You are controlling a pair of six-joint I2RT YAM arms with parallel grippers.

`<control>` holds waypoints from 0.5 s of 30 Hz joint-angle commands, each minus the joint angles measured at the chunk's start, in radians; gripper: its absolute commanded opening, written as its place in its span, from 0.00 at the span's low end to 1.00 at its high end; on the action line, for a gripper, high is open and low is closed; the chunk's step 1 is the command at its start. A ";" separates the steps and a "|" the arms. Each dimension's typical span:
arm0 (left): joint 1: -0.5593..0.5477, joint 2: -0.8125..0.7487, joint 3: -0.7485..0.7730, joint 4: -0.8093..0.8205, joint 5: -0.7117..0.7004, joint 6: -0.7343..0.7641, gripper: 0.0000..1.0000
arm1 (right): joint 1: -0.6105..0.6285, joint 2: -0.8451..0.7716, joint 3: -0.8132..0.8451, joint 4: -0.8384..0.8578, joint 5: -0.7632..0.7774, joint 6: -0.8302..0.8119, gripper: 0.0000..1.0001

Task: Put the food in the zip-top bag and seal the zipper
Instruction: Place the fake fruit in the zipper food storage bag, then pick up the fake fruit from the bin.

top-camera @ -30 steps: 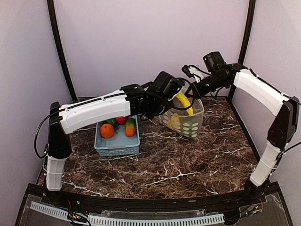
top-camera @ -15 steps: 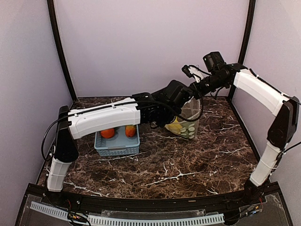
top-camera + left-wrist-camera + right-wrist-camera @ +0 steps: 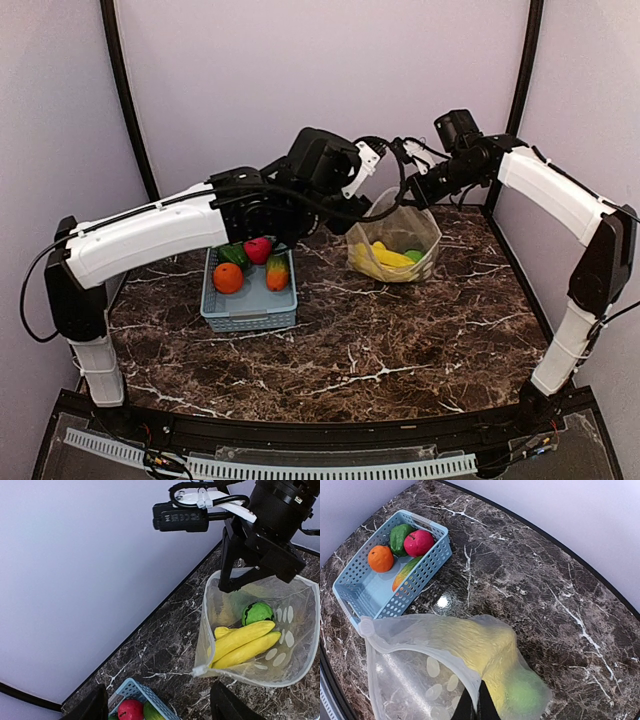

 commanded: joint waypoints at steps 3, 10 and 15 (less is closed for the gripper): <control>0.031 -0.241 -0.300 -0.022 0.080 -0.210 0.69 | -0.114 0.006 0.083 0.033 0.025 -0.028 0.00; 0.075 -0.420 -0.658 -0.043 0.164 -0.425 0.68 | -0.153 -0.027 -0.010 0.098 -0.038 -0.020 0.00; 0.121 -0.466 -0.805 -0.053 0.224 -0.580 0.68 | -0.103 -0.020 -0.123 0.106 -0.198 -0.041 0.00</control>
